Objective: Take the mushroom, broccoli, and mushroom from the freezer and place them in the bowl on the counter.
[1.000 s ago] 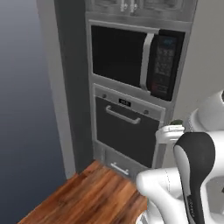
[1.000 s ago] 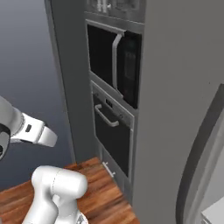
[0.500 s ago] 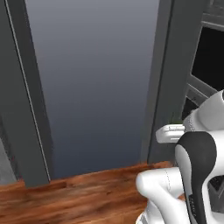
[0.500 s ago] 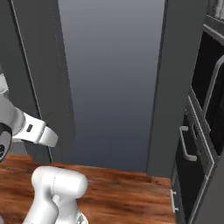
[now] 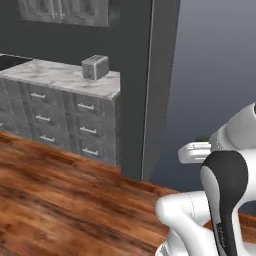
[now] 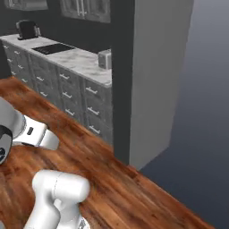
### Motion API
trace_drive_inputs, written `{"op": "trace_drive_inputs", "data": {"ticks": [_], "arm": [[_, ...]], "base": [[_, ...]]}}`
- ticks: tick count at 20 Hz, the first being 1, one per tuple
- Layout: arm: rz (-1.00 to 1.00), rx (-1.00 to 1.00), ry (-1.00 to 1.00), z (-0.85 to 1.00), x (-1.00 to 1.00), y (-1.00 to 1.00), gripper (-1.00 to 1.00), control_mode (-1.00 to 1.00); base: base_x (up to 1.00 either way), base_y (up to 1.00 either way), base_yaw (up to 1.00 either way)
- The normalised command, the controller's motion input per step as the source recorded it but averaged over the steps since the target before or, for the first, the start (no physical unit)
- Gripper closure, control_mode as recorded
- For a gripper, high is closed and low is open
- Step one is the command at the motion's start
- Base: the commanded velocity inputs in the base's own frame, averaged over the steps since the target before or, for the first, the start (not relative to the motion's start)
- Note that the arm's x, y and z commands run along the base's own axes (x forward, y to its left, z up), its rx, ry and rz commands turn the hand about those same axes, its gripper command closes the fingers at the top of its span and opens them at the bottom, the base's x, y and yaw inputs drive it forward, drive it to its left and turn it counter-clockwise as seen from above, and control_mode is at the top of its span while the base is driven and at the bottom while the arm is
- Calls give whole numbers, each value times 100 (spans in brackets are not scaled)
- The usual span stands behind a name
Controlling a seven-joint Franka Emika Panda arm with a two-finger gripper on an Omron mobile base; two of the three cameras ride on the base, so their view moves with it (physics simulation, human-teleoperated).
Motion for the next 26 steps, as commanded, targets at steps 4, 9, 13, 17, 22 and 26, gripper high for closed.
{"op": "trace_drive_inputs", "data": {"ticks": [4, 9, 13, 17, 22, 26], "arm": [[0, 0, 0, 0, 0, 0, 100, 100], [0, 0, 0, 0, 0, 0, 100, 100], [0, 0, 0, 0, 0, 0, 100, 100], [0, 0, 0, 0, 0, 0, 100, 100], [0, 0, 0, 0, 0, 0, 100, 100], [0, 0, 0, 0, 0, 0, 100, 100]], "base": [[15, 0, 92], [34, 0, 83], [48, -2, 57], [28, 22, 73], [12, 8, 94], [39, 0, 92]]}}
